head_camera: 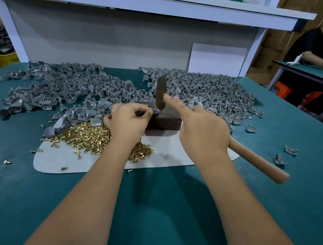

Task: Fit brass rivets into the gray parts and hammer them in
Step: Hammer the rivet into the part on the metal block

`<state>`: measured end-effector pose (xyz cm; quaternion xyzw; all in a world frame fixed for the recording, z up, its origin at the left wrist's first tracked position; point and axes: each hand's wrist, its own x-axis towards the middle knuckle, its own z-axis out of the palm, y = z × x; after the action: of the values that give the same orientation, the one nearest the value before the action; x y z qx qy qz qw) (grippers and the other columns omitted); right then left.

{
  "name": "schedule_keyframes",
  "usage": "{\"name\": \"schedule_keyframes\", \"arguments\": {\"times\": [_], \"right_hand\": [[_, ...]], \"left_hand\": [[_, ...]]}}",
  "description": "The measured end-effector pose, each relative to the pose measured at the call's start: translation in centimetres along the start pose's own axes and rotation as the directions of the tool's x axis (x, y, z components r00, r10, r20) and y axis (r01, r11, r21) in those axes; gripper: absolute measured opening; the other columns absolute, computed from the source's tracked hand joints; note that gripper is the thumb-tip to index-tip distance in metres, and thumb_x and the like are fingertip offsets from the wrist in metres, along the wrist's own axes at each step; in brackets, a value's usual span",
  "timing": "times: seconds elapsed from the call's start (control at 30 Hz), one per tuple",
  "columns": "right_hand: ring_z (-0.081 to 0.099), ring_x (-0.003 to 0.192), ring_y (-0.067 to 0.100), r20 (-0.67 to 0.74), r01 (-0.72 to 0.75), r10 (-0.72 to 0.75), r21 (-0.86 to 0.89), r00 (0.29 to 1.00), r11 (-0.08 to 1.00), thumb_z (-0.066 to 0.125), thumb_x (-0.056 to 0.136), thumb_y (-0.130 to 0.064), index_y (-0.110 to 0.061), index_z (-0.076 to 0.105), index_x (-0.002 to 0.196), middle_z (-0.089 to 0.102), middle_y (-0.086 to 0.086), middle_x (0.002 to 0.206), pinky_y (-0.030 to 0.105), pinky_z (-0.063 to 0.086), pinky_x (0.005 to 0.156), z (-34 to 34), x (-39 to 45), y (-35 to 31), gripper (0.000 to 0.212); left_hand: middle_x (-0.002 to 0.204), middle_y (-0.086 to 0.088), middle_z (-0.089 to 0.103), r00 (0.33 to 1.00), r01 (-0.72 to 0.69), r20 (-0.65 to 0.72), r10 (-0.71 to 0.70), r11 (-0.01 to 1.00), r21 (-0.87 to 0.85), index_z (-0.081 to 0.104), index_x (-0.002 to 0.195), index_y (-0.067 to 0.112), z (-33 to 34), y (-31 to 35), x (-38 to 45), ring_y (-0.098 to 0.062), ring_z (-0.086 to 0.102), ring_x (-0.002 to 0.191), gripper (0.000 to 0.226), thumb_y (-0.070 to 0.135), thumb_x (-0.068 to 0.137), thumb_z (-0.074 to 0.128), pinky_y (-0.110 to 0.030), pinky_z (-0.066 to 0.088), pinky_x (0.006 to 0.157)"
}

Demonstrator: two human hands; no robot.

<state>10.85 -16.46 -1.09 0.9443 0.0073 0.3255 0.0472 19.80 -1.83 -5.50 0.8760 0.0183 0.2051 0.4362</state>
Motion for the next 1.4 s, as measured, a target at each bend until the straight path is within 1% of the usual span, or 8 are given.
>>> {"name": "schedule_keyframes", "arguments": {"times": [0.17, 0.27, 0.4, 0.53, 1.03, 1.17, 1.3, 1.4], "right_hand": [[0.036, 0.052, 0.023, -0.185, -0.078, 0.096, 0.103, 0.978, 0.992, 0.068, 0.074, -0.002, -0.029, 0.054, 0.134, 0.054, 0.007, 0.067, 0.026, 0.021, 0.048, -0.4, 0.2, -0.5, 0.067], [0.05, 0.064, 0.026, 0.012, -0.036, 0.036, 0.049, 0.999, 0.998, 0.058, 0.084, -0.011, -0.04, 0.037, 0.143, 0.06, 0.005, 0.083, 0.031, 0.026, 0.054, -0.1, 0.1, -0.8, 0.07], [0.032, 0.058, 0.022, -0.072, -0.118, 0.126, 0.103, 0.989, 0.988, 0.062, 0.079, -0.006, -0.033, 0.046, 0.14, 0.056, 0.009, 0.074, 0.03, 0.023, 0.051, -0.4, 0.1, -0.9, 0.068], [0.051, 0.07, 0.025, 0.056, -0.068, 0.065, 0.05, 0.996, 0.996, 0.052, 0.088, -0.014, -0.045, 0.026, 0.146, 0.059, 0.004, 0.092, 0.032, 0.028, 0.057, 0.1, 0.2, -1.0, 0.07], [0.053, 0.07, 0.026, 0.06, -0.097, 0.091, 0.11, 0.994, 0.989, 0.051, 0.09, -0.014, -0.049, 0.021, 0.145, 0.059, 0.004, 0.093, 0.032, 0.029, 0.055, 0.2, 0.0, -1.2, 0.071], [0.041, 0.06, 0.023, -0.034, -0.127, 0.132, 0.129, 0.991, 0.984, 0.057, 0.086, -0.011, -0.042, 0.031, 0.145, 0.058, 0.007, 0.083, 0.031, 0.028, 0.053, -0.1, 0.0, -1.0, 0.071], [0.048, 0.067, 0.025, 0.089, -0.093, 0.081, 0.143, 0.993, 0.985, 0.048, 0.094, -0.015, -0.053, 0.014, 0.143, 0.059, 0.003, 0.094, 0.031, 0.031, 0.055, 0.7, 0.4, -0.8, 0.071], [0.041, 0.062, 0.023, 0.038, -0.135, 0.13, 0.203, 0.991, 0.97, 0.051, 0.093, -0.014, -0.052, 0.017, 0.143, 0.058, 0.005, 0.088, 0.031, 0.03, 0.055, 0.8, 0.6, -0.5, 0.071]], "left_hand": [[0.102, 0.02, 0.071, 0.999, -0.033, -0.035, 0.034, 0.998, 0.044, 0.076, 0.088, 0.04, 0.2, -0.3, 0.1, -0.015, 0.042, 0.126, 0.008, 0.046, 0.085, 0.072, -0.046, 0.023, 0.102], [0.098, 0.021, 0.071, 0.998, -0.029, -0.062, 0.03, 0.999, 0.025, 0.073, 0.079, 0.043, 0.4, -0.2, 0.1, -0.013, 0.048, 0.123, 0.004, 0.044, 0.083, 0.074, -0.049, 0.025, 0.103], [0.096, 0.018, 0.071, 0.991, -0.081, -0.101, 0.09, 0.993, 0.088, 0.076, 0.084, 0.039, 0.6, -0.4, 0.2, -0.012, 0.051, 0.12, 0.007, 0.045, 0.083, 0.074, -0.048, 0.023, 0.099], [0.099, 0.019, 0.07, 0.994, -0.07, -0.085, 0.075, 0.996, 0.057, 0.069, 0.077, 0.046, 0.4, -0.4, 0.2, -0.01, 0.047, 0.122, 0.007, 0.045, 0.083, 0.073, -0.047, 0.021, 0.101], [0.097, 0.022, 0.071, 0.996, -0.051, -0.07, 0.053, 0.998, 0.042, 0.076, 0.084, 0.042, 0.4, -0.3, 0.0, -0.009, 0.048, 0.122, 0.006, 0.047, 0.084, 0.072, -0.049, 0.022, 0.102], [0.097, 0.019, 0.072, 0.995, -0.055, -0.081, 0.06, 0.996, 0.065, 0.076, 0.086, 0.041, 0.4, -0.2, 0.1, -0.011, 0.049, 0.123, 0.007, 0.046, 0.084, 0.072, -0.05, 0.022, 0.102], [0.098, 0.021, 0.072, 0.996, -0.059, -0.061, 0.061, 0.998, 0.035, 0.076, 0.087, 0.042, 0.2, -0.2, -0.1, -0.011, 0.048, 0.123, 0.006, 0.045, 0.085, 0.072, -0.052, 0.023, 0.103], [0.101, 0.02, 0.071, 0.998, -0.041, -0.053, 0.043, 0.998, 0.041, 0.076, 0.087, 0.041, 0.1, 0.0, -0.3, -0.011, 0.046, 0.124, 0.006, 0.044, 0.086, 0.071, -0.051, 0.022, 0.104]]}}
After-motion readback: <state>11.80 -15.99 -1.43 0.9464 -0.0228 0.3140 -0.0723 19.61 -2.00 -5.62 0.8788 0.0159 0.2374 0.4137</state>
